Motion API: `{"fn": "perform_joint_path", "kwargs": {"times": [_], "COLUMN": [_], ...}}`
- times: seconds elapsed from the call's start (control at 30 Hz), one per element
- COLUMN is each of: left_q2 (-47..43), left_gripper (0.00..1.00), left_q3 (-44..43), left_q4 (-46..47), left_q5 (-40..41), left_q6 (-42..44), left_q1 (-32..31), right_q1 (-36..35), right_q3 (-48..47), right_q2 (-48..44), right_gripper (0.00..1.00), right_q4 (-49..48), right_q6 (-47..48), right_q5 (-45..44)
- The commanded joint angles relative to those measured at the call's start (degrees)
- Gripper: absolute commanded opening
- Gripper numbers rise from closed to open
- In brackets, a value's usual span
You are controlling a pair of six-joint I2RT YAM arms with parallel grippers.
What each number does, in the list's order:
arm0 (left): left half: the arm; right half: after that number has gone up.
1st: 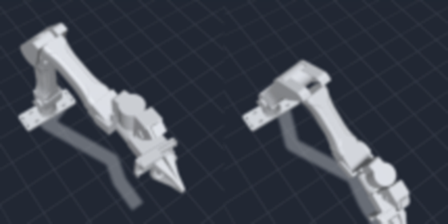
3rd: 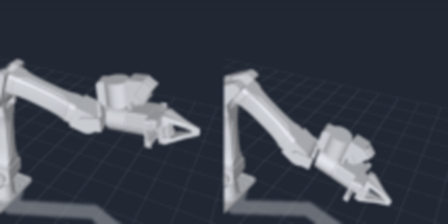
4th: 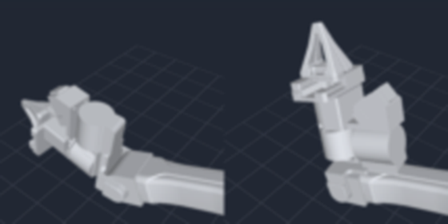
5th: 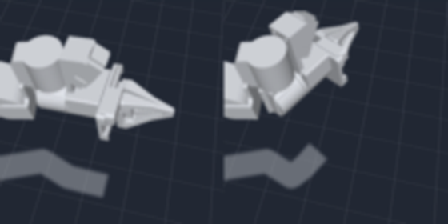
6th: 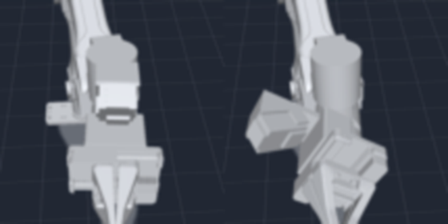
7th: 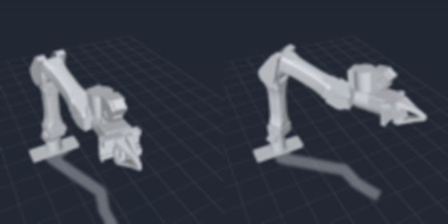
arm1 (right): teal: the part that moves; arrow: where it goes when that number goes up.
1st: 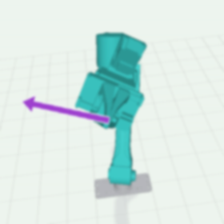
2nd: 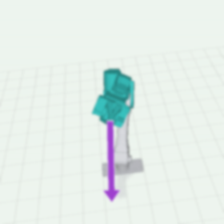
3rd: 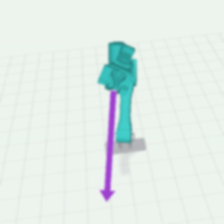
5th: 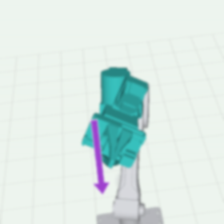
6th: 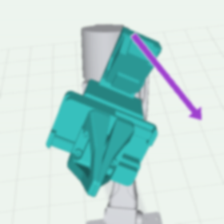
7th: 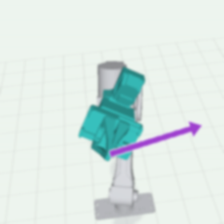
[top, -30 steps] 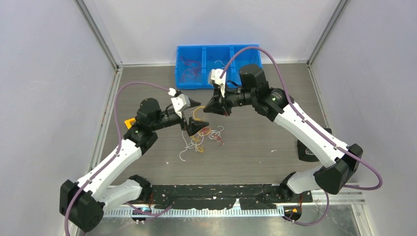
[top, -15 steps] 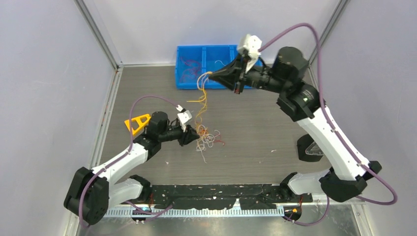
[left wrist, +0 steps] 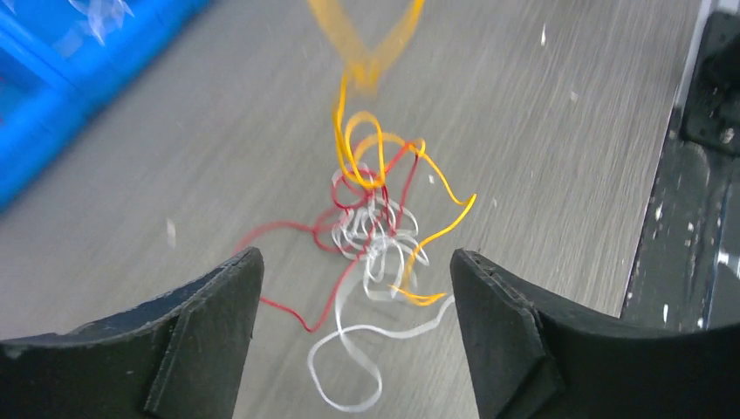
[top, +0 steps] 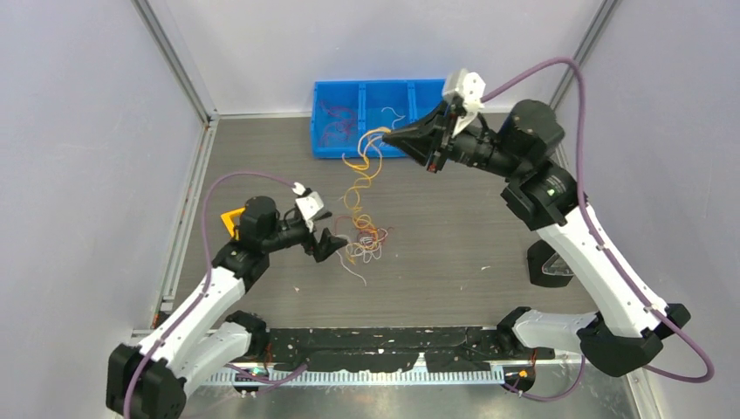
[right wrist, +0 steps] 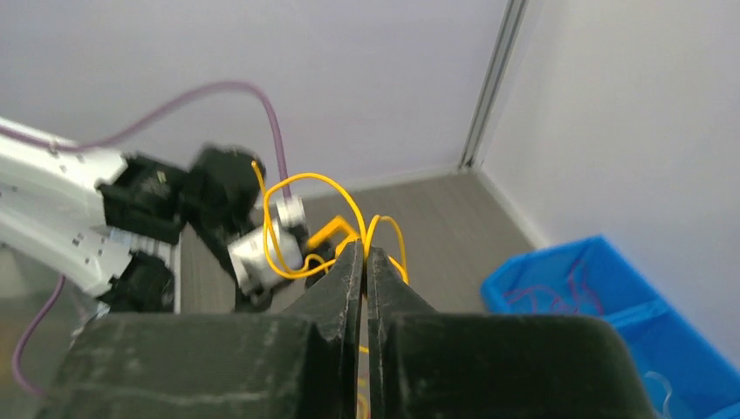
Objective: Untangle the cables
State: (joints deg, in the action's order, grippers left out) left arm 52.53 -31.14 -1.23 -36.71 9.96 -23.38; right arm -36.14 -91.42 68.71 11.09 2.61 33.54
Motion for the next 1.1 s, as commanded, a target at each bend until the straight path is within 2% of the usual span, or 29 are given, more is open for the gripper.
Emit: {"fn": "perform_joint_path", "kwargs": {"times": [0.0, 0.2, 0.5, 0.73, 0.8, 0.87, 1.03, 1.07], "left_q2": [-7.03, -6.12, -0.57, 1.57, 1.24, 0.58, -2.90, -3.26], "left_gripper": [0.82, 0.79, 0.76, 0.43, 0.25, 0.01, 0.00, 0.00], "left_q3": [-7.51, -16.50, -16.72, -19.39, -19.20, -18.53, -16.51, -16.55], "left_q4": [-1.09, -0.43, 8.74, 13.15, 13.16, 12.10, 8.19, 7.84], "left_q5": [-2.54, -4.92, -3.19, -5.07, -6.26, -6.58, -4.56, -4.63], "left_q6": [-0.51, -6.72, -9.18, -11.08, -11.50, -11.61, -11.08, -11.17], "left_q1": [0.37, -1.57, -6.59, -7.65, -7.82, -7.82, -7.82, -7.76], "right_q1": [0.19, 0.24, 0.19, 0.47, 1.25, 3.04, 9.52, 10.68], "right_q3": [6.45, 11.84, 13.51, 14.48, 14.44, 14.31, 14.98, 15.40], "right_q2": [-0.62, -0.30, 0.59, 0.56, 0.88, 1.47, 3.41, 4.08], "right_gripper": [0.05, 0.05, 0.05, 0.05, 0.05, 0.05, 0.05, 0.09], "right_q4": [-1.01, -3.49, -5.19, -5.37, -5.76, -6.44, -6.12, -3.94], "right_q6": [-1.82, -4.25, -7.07, -8.34, -9.89, -11.66, -16.61, -16.38], "right_q5": [3.96, 6.11, 7.21, 6.66, 6.33, 6.18, 4.38, 3.88]}}
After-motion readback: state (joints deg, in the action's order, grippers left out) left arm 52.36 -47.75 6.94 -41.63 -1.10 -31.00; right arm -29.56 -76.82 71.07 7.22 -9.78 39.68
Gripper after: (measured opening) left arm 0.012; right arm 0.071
